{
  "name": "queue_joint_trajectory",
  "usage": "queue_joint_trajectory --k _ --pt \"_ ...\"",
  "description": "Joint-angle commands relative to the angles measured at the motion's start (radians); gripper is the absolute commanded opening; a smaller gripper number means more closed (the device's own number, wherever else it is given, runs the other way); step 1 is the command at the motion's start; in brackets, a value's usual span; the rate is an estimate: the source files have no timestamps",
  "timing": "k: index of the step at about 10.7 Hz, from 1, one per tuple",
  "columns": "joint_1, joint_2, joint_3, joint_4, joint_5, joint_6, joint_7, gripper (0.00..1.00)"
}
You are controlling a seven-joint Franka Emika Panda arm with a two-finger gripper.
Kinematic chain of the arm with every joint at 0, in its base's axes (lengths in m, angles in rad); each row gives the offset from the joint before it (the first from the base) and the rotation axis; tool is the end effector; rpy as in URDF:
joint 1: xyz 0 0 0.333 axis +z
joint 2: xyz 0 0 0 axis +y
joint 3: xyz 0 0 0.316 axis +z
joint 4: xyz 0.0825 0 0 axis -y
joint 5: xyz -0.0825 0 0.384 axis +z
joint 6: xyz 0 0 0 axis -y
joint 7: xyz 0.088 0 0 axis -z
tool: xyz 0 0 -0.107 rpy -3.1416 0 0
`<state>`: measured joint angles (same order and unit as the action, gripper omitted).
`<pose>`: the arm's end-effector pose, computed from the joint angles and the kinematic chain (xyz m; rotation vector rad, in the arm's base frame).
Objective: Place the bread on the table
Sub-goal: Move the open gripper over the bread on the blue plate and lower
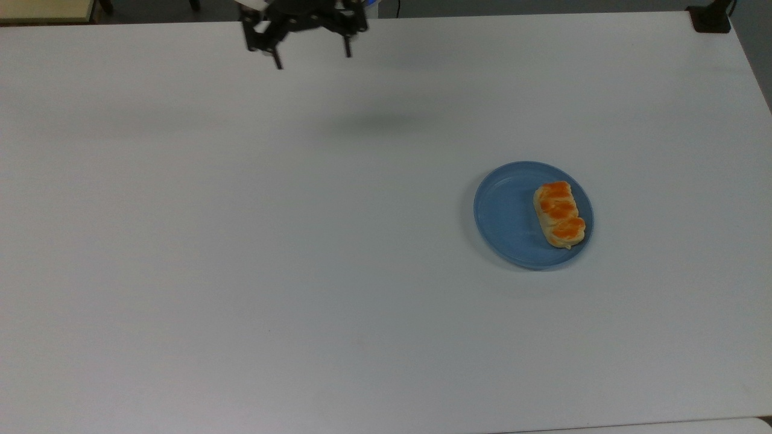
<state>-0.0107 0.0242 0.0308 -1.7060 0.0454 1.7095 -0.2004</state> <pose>0.5679 0.0155 0.5587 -3.0765 -0.3301 0.0255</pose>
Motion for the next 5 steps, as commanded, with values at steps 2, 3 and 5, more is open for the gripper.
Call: queue_joint_trajectory --k 2,3,5 --pt "0.208 0.152 0.011 -0.009 0.059 0.223 0.428 1.00" --pt "0.262 0.196 0.011 -0.010 0.054 0.317 0.505 1.00" --pt "0.322 0.287 0.011 0.028 0.045 0.453 0.530 1.00"
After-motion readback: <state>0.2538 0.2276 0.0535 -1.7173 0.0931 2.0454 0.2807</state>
